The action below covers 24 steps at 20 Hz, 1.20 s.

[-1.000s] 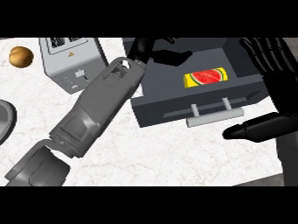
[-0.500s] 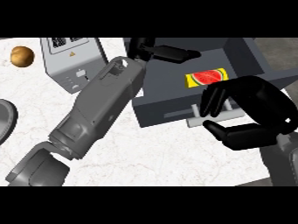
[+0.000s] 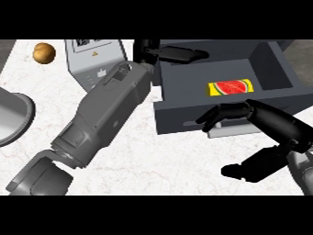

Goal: Pick up the cup, place it into the drawer and close the drawer

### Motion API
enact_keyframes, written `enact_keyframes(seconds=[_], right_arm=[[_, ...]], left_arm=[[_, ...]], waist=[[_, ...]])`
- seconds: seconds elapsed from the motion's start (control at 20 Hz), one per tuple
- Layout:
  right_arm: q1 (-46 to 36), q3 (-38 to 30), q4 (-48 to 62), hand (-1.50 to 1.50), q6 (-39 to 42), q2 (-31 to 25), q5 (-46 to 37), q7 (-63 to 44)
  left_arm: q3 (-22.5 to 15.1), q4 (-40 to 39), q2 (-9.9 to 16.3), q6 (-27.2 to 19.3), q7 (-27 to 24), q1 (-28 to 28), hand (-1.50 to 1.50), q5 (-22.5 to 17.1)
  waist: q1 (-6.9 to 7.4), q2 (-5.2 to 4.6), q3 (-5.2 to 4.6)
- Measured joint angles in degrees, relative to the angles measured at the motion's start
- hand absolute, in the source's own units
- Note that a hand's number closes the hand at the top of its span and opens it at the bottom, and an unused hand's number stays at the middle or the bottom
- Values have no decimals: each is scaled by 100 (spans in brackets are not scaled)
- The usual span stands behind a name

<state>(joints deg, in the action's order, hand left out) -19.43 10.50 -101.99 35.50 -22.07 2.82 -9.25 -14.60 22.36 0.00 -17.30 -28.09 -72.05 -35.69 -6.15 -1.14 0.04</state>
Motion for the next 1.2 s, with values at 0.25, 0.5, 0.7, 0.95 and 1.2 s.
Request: enact_keyframes(seconds=[0.25, 0.5, 0.7, 0.95, 1.2], right_arm=[[261, 436, 514, -150, -586, 91, -1413, 420], [180, 822, 1731, -150, -1071, 229, -2403, 948], [-288, 924, 3104, 150, -1343, 319, -2921, 1526], [-1018, 706, 4782, 150, -1855, 470, -3269, 2194], [-1764, 218, 5993, 150, -2333, 567, -3241, 2758]], left_arm=[[43, 70, 0, 82, -179, 133, -150, -150], [106, 336, 85, 338, -311, 544, -150, -198], [145, 606, 184, 463, -354, 835, -150, -208], [142, 995, 398, 609, -264, 1205, -150, -220], [110, 1352, 656, 904, -197, 1639, -150, -239]], waist=[[337, 32, 2], [646, 63, 2], [815, 64, 4], [1038, 66, -5], [1216, 17, 10]])
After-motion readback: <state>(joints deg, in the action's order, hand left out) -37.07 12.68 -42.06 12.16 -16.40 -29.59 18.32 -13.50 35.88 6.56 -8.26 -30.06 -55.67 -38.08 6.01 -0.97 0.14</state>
